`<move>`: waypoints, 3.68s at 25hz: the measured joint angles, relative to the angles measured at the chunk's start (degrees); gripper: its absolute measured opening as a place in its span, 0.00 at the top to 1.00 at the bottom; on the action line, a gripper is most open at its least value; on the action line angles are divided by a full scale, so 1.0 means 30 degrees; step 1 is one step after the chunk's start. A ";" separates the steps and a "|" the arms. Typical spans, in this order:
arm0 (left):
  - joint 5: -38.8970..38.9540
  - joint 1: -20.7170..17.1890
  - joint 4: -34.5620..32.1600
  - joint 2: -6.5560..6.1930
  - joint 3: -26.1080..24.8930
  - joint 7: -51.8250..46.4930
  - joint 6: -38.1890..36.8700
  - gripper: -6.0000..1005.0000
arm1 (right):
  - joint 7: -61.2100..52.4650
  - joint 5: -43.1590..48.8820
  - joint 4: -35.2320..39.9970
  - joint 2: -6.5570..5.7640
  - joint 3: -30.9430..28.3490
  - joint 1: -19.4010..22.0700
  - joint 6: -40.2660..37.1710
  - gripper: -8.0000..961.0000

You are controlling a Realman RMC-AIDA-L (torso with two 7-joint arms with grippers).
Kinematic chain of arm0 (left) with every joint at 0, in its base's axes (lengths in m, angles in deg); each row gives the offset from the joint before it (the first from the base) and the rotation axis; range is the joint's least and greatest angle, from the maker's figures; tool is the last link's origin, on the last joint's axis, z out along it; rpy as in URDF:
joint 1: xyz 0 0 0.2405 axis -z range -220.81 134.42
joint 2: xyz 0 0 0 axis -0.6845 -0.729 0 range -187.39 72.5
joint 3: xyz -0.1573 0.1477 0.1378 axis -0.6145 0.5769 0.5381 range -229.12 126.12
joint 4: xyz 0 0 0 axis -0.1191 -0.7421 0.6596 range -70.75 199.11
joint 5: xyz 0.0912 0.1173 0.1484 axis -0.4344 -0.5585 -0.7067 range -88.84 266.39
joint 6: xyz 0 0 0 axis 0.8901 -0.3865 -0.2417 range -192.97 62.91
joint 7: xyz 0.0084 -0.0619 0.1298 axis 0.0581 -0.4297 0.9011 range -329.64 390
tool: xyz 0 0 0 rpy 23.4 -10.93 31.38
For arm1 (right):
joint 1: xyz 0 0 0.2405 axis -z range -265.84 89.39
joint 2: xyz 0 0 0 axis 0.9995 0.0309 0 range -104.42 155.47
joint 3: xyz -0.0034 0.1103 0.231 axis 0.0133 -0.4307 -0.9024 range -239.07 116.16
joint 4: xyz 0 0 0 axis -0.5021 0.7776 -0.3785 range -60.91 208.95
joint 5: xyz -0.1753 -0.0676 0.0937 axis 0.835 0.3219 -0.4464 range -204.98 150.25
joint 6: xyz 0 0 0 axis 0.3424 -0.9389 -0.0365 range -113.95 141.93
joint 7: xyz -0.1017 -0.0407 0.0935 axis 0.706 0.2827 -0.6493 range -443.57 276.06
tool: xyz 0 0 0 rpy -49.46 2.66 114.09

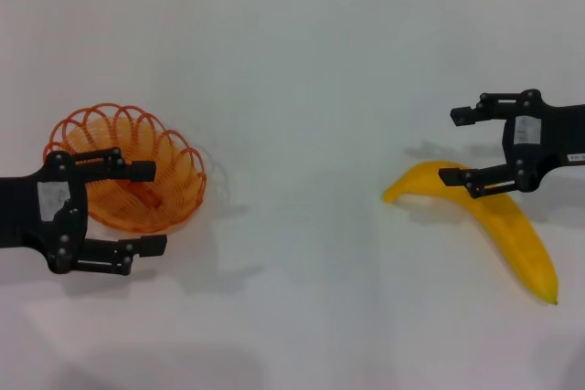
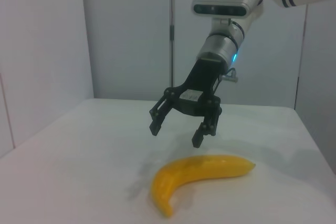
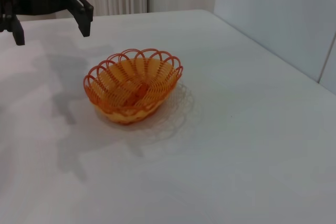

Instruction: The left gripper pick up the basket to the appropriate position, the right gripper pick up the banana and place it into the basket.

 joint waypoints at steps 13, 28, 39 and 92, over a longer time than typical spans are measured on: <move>-0.0083 -0.0052 -0.0004 0.0311 -0.1464 0.0205 -0.0001 0.14 | 0.0003 0.0000 0.0001 0.0001 0.0000 -0.0001 -0.0001 0.10; -0.1096 -0.0064 -0.5977 0.0044 -0.4408 -1.0686 0.0819 0.16 | -0.0051 0.0064 -0.0016 0.0001 0.0001 -0.0001 0.0168 0.10; -0.5722 0.1996 -0.6010 -0.1113 -0.4455 -1.4730 0.2299 0.17 | -0.0108 0.0148 -0.0058 0.0001 0.0122 0.0000 0.0202 0.10; -1.1603 0.5147 -0.0578 0.0300 -0.2468 -1.3673 1.1255 0.22 | -0.0175 0.0236 -0.0525 0.0030 0.0207 -0.0205 0.0190 0.10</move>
